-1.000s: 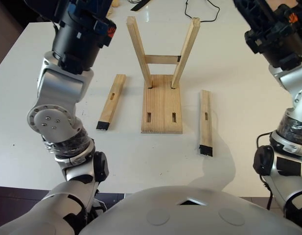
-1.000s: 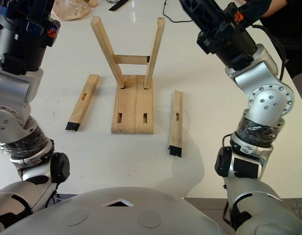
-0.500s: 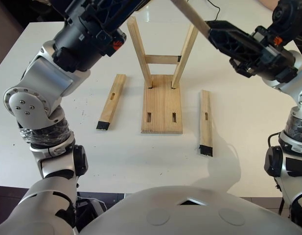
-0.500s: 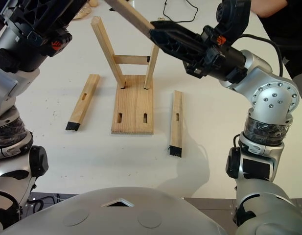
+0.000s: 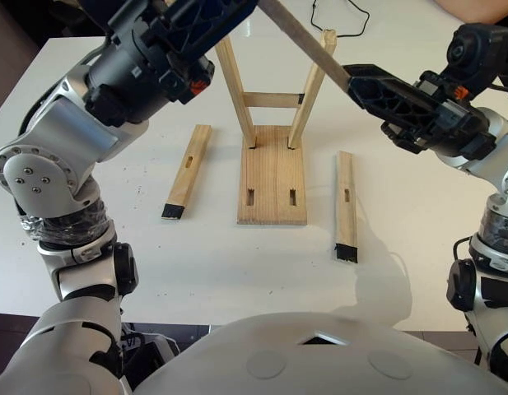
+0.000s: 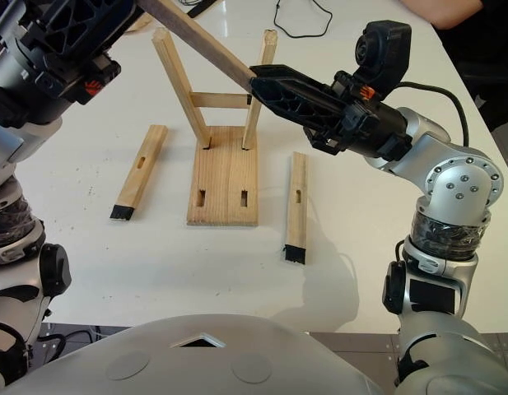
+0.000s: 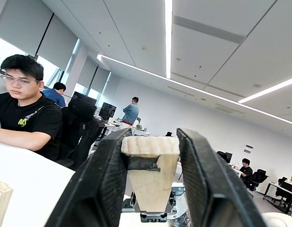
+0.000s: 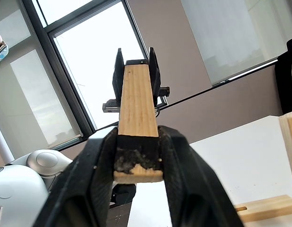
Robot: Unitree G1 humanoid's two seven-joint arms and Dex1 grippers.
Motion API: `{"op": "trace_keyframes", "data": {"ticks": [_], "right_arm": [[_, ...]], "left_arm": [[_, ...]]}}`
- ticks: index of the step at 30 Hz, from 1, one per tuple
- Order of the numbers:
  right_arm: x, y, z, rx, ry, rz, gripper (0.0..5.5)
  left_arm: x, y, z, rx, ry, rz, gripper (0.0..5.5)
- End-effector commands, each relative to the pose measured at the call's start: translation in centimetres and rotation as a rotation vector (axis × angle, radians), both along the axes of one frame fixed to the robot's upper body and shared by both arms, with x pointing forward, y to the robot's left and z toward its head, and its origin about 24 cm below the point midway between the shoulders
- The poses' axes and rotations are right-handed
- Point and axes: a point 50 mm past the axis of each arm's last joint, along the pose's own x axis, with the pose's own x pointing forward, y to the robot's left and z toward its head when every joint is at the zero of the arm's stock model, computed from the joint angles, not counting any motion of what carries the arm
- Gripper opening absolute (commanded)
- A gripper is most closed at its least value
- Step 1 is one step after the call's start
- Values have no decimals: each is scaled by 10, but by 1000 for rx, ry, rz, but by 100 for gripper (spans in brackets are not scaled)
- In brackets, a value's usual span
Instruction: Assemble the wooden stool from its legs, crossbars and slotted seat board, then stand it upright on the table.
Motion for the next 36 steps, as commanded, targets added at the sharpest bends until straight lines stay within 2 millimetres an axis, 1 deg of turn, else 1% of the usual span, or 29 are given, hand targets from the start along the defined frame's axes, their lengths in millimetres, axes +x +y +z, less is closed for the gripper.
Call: {"op": "trace_keyframes", "data": {"ticks": [1,6,9,10,11,13,14,15,17,19,20,21,22,24,26,29,32,34,36], "right_arm": [[-1,2,-2,-54,11,1,132],[-1,1,-3,-54,26,-2,132],[3,-1,-4,-53,-5,-67,132],[4,-1,-5,-57,-27,-89,168],[5,-1,-6,-63,-43,-98,172],[5,-3,-11,-81,-56,-108,212],[7,-5,-15,-103,-53,-136,224],[10,-8,-19,-123,-42,-167,247],[17,-17,-28,-158,-7,-219,248],[21,-23,-38,-212,1,-246,248],[23,-25,-43,-242,-5,-267,248],[27,-25,-49,-274,-17,-297,248],[31,-25,-54,-296,-28,-335,248],[35,-25,-62,-289,-18,-401,248],[34,-28,-69,-248,13,-459,248],[26,-30,-76,-198,28,-530,248],[26,-30,-79,-166,25,-614,248],[31,-33,-77,-163,11,-694,248],[37,-39,-69,-128,3,-797,248]], "left_arm": [[-4,-2,-3,35,-38,1,130],[-5,0,-5,57,-62,14,130],[-4,2,-7,51,-67,39,130],[-3,3,-8,49,-66,54,130],[-2,4,-10,49,-63,71,130],[1,7,-13,55,-58,108,130],[3,9,-16,65,-55,128,130],[5,11,-19,87,-58,146,130],[13,18,-29,164,-75,188,130],[19,29,-40,256,-107,231,130],[23,37,-50,343,-139,259,130],[26,46,-64,473,-177,292,130],[31,61,-80,632,-202,336,130],[38,89,-98,850,-205,425,130],[42,113,-99,961,-219,511,130],[40,139,-94,1021,-223,587,130],[37,165,-102,1092,-181,629,130],[36,173,-107,1113,-160,622,130],[35,174,-108,1123,-148,594,130]]}}
